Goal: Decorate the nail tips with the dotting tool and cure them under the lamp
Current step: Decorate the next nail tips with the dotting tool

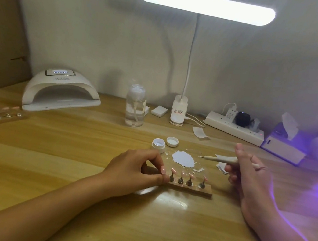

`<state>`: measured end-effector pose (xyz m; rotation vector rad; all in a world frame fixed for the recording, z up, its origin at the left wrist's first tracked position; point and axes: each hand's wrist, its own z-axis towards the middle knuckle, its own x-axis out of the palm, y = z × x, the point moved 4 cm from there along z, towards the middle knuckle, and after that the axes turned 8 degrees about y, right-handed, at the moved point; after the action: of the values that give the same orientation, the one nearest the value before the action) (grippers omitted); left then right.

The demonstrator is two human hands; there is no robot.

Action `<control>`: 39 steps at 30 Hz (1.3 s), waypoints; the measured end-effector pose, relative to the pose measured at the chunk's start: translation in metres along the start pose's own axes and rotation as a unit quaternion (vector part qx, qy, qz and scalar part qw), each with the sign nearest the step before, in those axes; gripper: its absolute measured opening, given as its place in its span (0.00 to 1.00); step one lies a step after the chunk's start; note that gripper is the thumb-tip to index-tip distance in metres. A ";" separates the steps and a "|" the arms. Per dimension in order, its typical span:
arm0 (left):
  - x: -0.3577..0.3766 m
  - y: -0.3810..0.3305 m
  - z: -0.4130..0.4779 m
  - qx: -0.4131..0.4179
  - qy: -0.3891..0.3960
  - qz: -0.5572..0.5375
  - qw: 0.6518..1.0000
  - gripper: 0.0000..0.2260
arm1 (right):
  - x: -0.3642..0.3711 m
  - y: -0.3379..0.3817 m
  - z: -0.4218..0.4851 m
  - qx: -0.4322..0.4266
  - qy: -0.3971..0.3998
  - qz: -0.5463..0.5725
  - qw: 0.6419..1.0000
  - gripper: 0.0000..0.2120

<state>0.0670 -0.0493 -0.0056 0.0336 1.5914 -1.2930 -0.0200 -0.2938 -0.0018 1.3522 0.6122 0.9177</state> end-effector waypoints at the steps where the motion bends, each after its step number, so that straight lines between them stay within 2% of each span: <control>1: 0.000 -0.001 0.000 0.004 0.007 0.008 1.000 0.09 | 0.000 0.000 0.000 0.002 -0.001 0.003 1.000 0.23; 5: 0.001 -0.001 0.000 0.017 0.010 0.038 0.999 0.10 | 0.001 0.000 0.000 0.008 0.009 0.001 1.000 0.17; 10: 0.003 -0.005 -0.003 0.040 -0.001 0.070 0.997 0.11 | 0.009 0.003 -0.006 0.005 0.062 -0.033 0.998 0.24; 13: 0.003 -0.004 -0.002 0.037 -0.001 0.062 0.997 0.10 | 0.016 0.008 -0.013 -0.025 0.098 -0.071 0.992 0.24; 15: 0.003 -0.003 -0.002 0.033 -0.002 0.054 0.998 0.10 | 0.019 0.011 -0.018 -0.058 0.113 -0.104 0.986 0.20; 18: 0.003 -0.002 -0.001 0.026 -0.004 0.059 0.998 0.10 | 0.024 0.012 -0.023 -0.106 0.145 -0.190 0.965 0.05; 19: 0.003 -0.001 -0.001 0.022 -0.006 0.067 0.997 0.10 | 0.025 0.010 -0.024 -0.109 0.160 -0.219 0.956 0.04; 22: 0.003 0.001 0.000 0.018 -0.012 0.079 0.997 0.11 | 0.029 0.007 -0.027 -0.120 0.189 -0.286 0.932 0.15; 27: 0.002 0.002 0.002 0.036 -0.022 0.021 0.999 0.08 | 0.037 0.003 -0.033 -0.158 0.224 -0.367 0.889 0.20; 33: 0.000 0.003 0.002 0.061 -0.028 -0.020 0.998 0.07 | 0.037 -0.002 -0.031 -0.170 0.223 -0.377 0.883 0.21; 39: 0.002 0.002 0.001 0.051 -0.024 0.011 0.998 0.06 | 0.035 -0.004 -0.028 -0.164 0.224 -0.384 0.880 0.22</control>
<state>0.0680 -0.0506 -0.0079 0.0829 1.4786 -1.3474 -0.0232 -0.2492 -0.0052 0.4871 1.1833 0.6202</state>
